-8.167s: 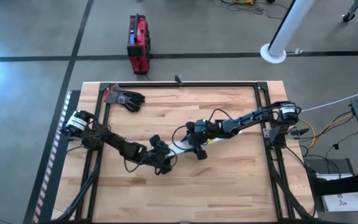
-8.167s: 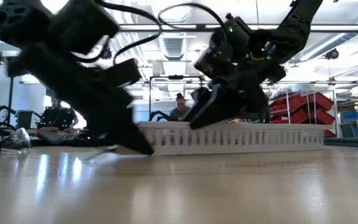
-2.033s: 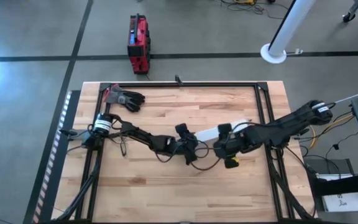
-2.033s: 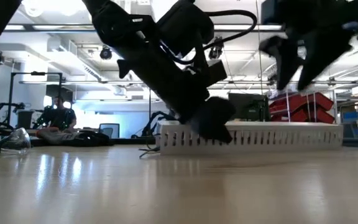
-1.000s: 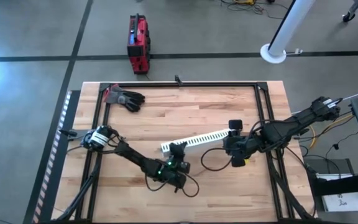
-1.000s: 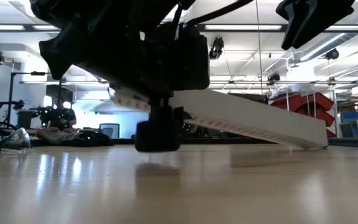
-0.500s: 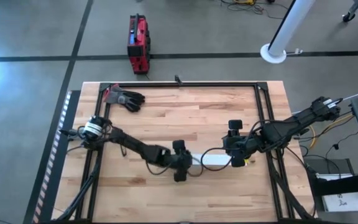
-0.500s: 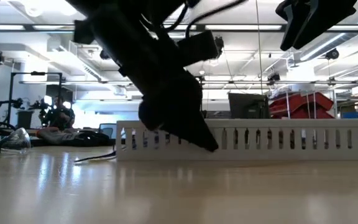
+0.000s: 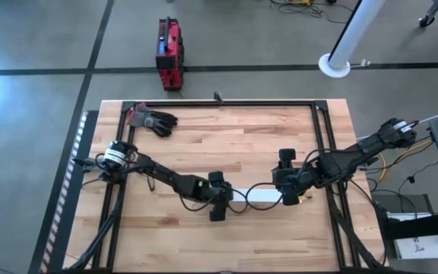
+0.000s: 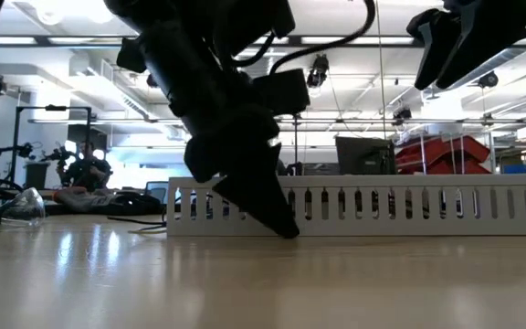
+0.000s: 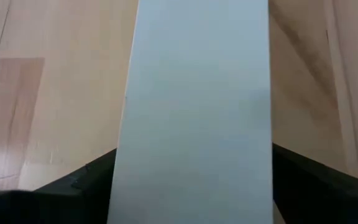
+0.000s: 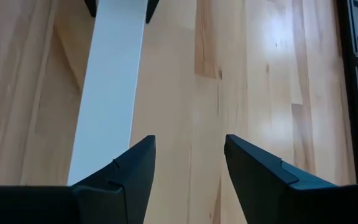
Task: Ziptie cables
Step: Adjust the white cable duct
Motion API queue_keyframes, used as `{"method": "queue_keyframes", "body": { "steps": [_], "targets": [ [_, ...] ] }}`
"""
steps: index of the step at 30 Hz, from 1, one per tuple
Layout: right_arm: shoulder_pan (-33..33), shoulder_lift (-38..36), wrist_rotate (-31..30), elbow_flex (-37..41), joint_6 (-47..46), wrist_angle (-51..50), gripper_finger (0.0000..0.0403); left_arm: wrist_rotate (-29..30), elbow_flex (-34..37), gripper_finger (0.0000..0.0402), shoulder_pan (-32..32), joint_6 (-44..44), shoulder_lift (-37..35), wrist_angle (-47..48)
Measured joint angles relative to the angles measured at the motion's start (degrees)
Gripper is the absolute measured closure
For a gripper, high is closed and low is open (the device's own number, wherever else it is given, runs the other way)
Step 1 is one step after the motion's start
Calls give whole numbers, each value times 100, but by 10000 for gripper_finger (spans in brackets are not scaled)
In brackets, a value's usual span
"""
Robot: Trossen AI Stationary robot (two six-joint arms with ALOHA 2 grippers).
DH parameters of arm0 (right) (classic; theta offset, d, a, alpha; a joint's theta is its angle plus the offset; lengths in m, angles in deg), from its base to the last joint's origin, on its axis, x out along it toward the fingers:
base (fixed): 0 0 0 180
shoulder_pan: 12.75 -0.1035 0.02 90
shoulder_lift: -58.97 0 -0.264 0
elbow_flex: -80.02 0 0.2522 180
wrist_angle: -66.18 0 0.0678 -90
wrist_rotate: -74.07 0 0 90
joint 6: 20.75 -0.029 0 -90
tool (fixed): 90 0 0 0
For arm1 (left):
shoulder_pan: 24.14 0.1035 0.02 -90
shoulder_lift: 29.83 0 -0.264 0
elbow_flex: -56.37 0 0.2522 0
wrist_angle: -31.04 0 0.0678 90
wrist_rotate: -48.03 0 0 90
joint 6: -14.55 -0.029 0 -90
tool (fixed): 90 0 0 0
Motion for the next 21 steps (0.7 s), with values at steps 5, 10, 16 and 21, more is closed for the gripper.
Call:
{"method": "queue_keyframes", "body": {
  "steps": [5, 10, 16, 21],
  "targets": [
    [0, 0, -1, 4, 11, 106, 222, 149, -6, 92, -11, -38, 148, 46],
    [0, 0, 0, 4, 66, 114, 222, 772, -6, 117, -102, -464, 174, 62],
    [0, 0, -1, 4, 105, 122, 222, 2075, 17, 209, -173, -1015, 191, 207],
    [0, -4, -1, 4, 153, 117, 222, 3192, 31, 209, -265, -1376, 219, 494]
  ]
}}
